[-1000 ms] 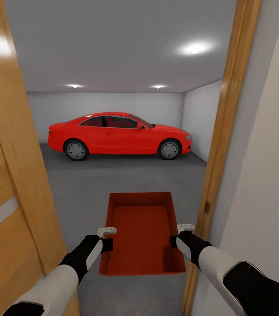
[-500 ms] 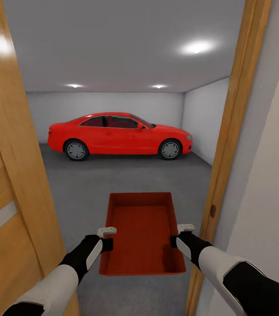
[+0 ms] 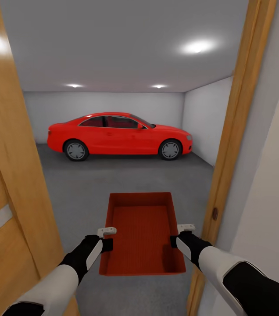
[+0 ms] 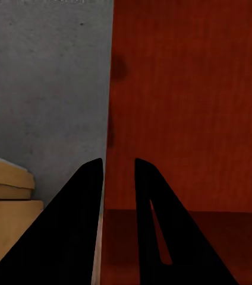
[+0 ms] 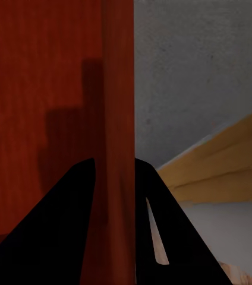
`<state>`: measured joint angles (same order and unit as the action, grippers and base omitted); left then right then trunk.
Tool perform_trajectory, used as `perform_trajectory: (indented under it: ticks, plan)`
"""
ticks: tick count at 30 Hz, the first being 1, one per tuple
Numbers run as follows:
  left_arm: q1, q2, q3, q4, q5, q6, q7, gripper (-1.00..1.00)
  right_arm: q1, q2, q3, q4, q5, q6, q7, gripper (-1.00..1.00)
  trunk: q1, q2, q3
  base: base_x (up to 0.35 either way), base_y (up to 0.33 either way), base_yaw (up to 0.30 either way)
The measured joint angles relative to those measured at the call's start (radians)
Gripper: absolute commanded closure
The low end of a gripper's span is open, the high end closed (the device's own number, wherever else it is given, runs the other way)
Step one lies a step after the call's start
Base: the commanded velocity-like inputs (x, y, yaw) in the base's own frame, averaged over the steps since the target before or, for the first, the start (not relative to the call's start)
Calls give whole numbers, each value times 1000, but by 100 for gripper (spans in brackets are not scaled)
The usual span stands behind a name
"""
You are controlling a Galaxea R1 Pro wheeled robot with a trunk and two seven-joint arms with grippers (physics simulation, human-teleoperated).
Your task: Move the two storage containers from the living room to the garage. In the garage, place one container on the floor and stack the other container on top of it (either order is fine).
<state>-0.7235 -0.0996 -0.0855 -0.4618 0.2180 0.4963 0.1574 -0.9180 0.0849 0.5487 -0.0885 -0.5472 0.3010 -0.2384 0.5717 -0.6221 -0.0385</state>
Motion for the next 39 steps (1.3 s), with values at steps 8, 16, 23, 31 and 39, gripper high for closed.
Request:
perform_trajectory:
  ticks: [8, 16, 23, 31, 39]
  plan:
    - [0, 0, -2, 1, 3, -1, 2, 100, 0, 0, 2, 0, -2, 0, 0, 100, 0, 0, 0, 313, 0, 0]
    - [0, 0, -1, 1, 1, 0, 0, 100, 0, 0, 2, 0, -2, 0, 0, 100, 0, 0, 0, 322, 0, 0]
    - [0, 0, -1, 1, 1, 0, 0, 100, 0, 0, 2, 1, -3, 0, 0, 100, 0, 0, 0, 322, 0, 0]
    - [0, 0, -1, 1, 0, 1, 0, 100, 0, 0, 2, 0, -3, 0, 0, 100, 0, 0, 0, 313, 0, 0]
    - [0, 0, -1, -1, 1, -1, 0, 100, 0, 0, -4, -1, 5, 0, 0, 100, 0, 0, 0, 69, 0, 0]
